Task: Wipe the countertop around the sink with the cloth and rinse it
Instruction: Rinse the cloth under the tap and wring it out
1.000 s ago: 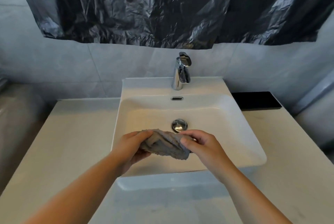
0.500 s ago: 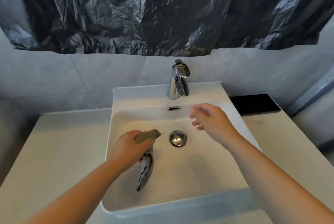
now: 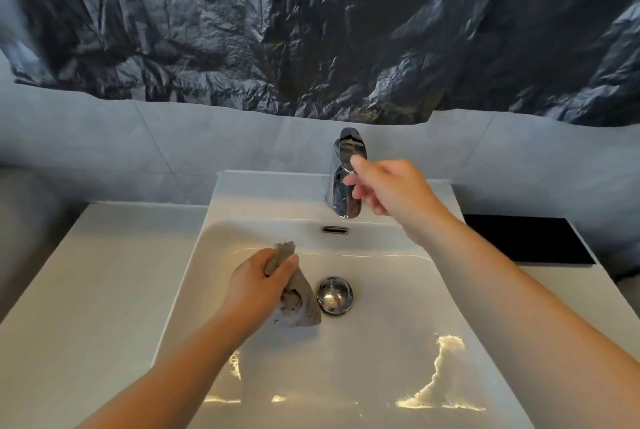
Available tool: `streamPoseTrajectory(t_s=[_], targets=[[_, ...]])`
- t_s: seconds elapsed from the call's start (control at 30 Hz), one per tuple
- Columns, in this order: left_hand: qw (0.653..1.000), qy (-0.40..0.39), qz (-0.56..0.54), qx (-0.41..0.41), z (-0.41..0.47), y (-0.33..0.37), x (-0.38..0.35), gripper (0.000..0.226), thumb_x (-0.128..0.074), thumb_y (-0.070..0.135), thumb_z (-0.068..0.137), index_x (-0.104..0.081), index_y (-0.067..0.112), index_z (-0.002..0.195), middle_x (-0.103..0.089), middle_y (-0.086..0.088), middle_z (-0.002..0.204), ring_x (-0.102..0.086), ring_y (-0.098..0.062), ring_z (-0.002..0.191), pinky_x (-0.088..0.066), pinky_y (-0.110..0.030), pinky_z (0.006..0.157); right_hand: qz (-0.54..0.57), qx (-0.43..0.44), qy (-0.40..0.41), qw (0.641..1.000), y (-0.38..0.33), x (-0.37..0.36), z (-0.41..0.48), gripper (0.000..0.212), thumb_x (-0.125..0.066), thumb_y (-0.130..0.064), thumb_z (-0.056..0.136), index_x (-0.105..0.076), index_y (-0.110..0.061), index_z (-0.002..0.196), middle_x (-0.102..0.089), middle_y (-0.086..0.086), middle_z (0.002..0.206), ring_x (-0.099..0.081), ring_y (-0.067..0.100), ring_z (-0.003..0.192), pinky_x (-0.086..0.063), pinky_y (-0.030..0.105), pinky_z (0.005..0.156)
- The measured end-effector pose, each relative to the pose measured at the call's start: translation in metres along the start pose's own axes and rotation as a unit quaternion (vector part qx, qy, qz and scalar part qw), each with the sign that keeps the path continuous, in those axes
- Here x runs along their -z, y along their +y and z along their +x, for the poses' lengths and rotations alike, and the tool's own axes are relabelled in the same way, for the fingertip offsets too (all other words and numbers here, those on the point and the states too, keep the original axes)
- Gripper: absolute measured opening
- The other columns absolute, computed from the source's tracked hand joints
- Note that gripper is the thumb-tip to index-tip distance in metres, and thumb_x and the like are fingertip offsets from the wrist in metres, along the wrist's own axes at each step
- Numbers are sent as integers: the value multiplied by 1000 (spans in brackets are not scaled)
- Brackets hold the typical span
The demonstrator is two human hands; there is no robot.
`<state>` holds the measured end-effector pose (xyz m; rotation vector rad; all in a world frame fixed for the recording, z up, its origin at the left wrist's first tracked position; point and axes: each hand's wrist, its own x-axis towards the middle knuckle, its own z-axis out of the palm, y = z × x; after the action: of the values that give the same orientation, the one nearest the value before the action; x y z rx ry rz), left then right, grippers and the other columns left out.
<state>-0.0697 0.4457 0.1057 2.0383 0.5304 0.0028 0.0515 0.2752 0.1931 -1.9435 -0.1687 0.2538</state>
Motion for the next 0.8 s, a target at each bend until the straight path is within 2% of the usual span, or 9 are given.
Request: streamPoseTrajectory(t_s=[0.07,0.13,0.2,0.3,0.43,0.5,0.6,0.7,0.8], targets=[[999,-9,-32,23,4,3,-8,28,-60,38,88,-63,10,84,-66,-9,80,-65,-23,75,-58,-37,67,119,-62,-30,991,-10,5,7,39,-51,-38,95,-72,-11,77,-62,-7,59,-46,7,52,-39,16,48],[997,-20,-65,39,6,5,-14,33,-65,36,86,-63,3,86,-66,-16,82,-67,-25,75,-59,-30,60,145,-74,-22,986,-19,6,17,42,-49,-41,96,-71,-11,77,-60,-7,56,-46,6,50,-39,17,47],[996,-20,-72,44,7,6,-20,35,-67,37,84,-63,2,86,-67,-15,82,-67,-25,75,-59,-30,60,160,-78,-8,984,-28,6,24,47,-45,-43,97,-71,-10,76,-60,-6,55,-48,5,49,-39,17,46],[995,-23,-83,53,9,7,-26,33,-67,38,83,-63,5,83,-68,-13,81,-68,-24,75,-60,-37,65,143,-40,-9,989,-23,8,15,43,-43,-39,98,-72,-12,81,-63,-4,60,-50,8,51,-40,18,47],[987,-49,-140,67,11,14,-30,25,-61,30,90,-64,8,79,-68,-11,77,-69,-18,68,-59,-29,62,83,34,53,995,22,11,-26,28,-49,-24,96,-71,-12,82,-63,2,65,-52,9,54,-41,17,49],[980,-61,-173,80,11,17,-29,24,-58,26,93,-66,7,80,-68,-10,75,-69,-16,64,-58,-27,64,64,-2,73,995,51,10,-43,24,-52,-18,94,-70,-12,80,-63,4,65,-52,10,54,-42,19,49],[969,-73,-217,98,10,21,-32,21,-57,21,94,-68,6,85,-68,-9,73,-67,-15,60,-58,-27,64,25,-85,-3,996,82,-3,-60,16,-58,-20,91,-71,-15,83,-69,2,71,-60,11,61,-48,23,55],[960,-97,-240,105,7,26,-35,21,-56,21,94,-70,6,90,-73,-12,80,-69,-20,68,-60,-32,71,13,-81,-63,995,92,-21,-66,9,-64,-28,88,-72,-26,83,-73,-7,80,-66,5,75,-53,22,66],[961,-114,-234,96,6,29,-33,22,-57,21,94,-71,5,91,-73,-18,88,-68,-26,77,-59,-36,77,27,-72,-40,996,92,-29,-65,8,-68,-30,85,-73,-25,87,-73,-7,85,-67,4,77,-53,19,66]])
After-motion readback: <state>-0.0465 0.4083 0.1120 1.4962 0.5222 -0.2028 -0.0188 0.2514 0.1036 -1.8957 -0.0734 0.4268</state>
